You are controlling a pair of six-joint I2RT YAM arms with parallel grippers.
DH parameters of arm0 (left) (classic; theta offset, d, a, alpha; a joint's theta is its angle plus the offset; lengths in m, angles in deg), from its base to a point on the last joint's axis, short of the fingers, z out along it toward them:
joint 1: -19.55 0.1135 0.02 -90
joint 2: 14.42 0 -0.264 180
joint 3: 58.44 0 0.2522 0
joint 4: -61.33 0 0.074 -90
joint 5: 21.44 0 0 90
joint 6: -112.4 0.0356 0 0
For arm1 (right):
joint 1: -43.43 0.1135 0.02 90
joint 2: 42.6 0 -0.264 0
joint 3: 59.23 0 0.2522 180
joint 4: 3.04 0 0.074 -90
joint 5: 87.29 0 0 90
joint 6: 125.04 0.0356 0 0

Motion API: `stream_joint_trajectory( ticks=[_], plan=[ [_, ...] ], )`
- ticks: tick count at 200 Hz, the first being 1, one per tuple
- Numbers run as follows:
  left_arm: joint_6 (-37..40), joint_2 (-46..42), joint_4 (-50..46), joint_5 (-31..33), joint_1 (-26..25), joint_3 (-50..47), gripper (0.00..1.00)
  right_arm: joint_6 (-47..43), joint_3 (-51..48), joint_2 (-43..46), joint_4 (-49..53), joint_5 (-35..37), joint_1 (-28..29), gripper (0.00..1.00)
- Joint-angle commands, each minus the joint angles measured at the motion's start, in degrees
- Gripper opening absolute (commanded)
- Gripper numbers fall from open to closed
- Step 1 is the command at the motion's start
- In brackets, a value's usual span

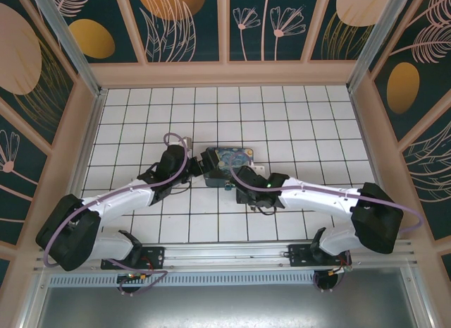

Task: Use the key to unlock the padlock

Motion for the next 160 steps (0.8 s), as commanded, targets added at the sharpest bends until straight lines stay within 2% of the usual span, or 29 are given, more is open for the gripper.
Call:
stream_joint_trajectory(
  ticks=[1, 26, 56, 79, 160],
  plan=[
    [1.4, -0.3, 1.3, -0.5, -0.2, 1.0, 0.99, 2.7, -1.8, -0.1, 4.1, -1.1, -0.6, 0.59],
    [1.5, -0.4, 1.5, -0.5, -0.2, 1.0, 0.99, 0.4, -2.0, -1.0, 0.9, -3.0, -0.4, 0.58],
    [2.2, -0.7, 0.9, -0.7, -0.2, 1.0, 0.99, -12.0, 0.6, -2.8, 0.5, -2.5, 0.3, 0.57],
    [2.2, -0.8, 0.7, -0.5, -0.2, 0.9, 0.99, -17.0, 0.9, -4.6, -0.7, -4.1, 0.0, 0.56],
    [1.8, -1.8, 0.3, -0.5, -0.2, 0.7, 0.99, -19.6, 0.8, -11.6, -5.1, -6.9, 0.0, 0.54]
  ],
)
